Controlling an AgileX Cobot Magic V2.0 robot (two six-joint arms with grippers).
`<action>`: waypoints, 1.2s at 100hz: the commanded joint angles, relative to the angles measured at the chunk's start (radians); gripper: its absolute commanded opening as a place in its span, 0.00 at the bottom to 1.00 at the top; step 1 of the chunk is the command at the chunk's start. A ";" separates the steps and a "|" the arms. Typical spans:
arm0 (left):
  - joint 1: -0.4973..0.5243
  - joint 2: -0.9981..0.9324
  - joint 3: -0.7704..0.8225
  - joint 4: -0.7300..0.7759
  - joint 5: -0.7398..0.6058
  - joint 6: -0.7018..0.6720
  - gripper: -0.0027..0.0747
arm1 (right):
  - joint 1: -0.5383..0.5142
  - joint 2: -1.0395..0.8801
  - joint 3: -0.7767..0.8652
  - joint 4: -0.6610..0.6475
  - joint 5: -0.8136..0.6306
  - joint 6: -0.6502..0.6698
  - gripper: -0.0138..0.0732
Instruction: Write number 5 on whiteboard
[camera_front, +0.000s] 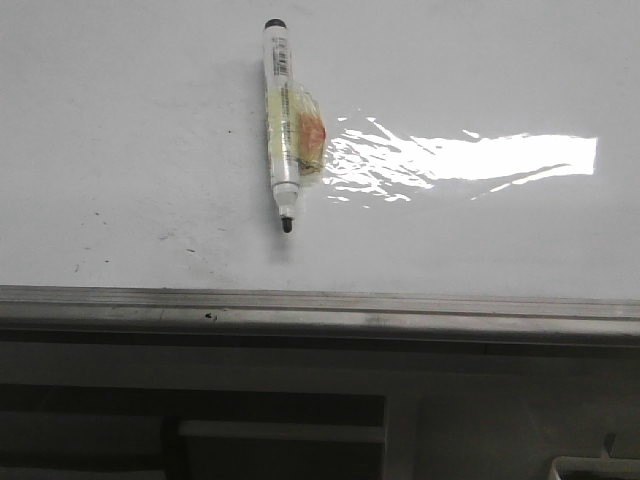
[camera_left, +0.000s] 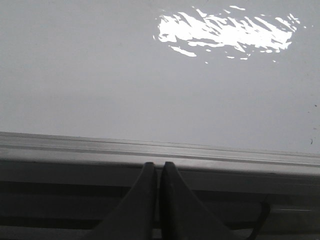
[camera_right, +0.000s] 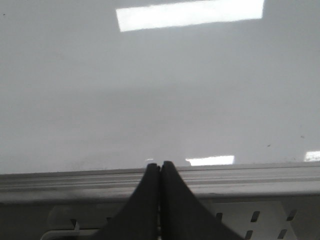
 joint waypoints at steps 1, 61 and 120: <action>0.004 -0.027 0.024 -0.013 -0.058 -0.001 0.01 | -0.002 -0.013 0.026 -0.003 -0.029 -0.006 0.09; 0.004 -0.027 0.024 -0.013 -0.058 -0.001 0.01 | -0.002 -0.013 0.026 -0.003 -0.029 -0.006 0.09; 0.002 -0.027 0.024 -0.771 -0.240 -0.002 0.01 | -0.002 -0.013 0.026 0.076 -0.556 -0.006 0.09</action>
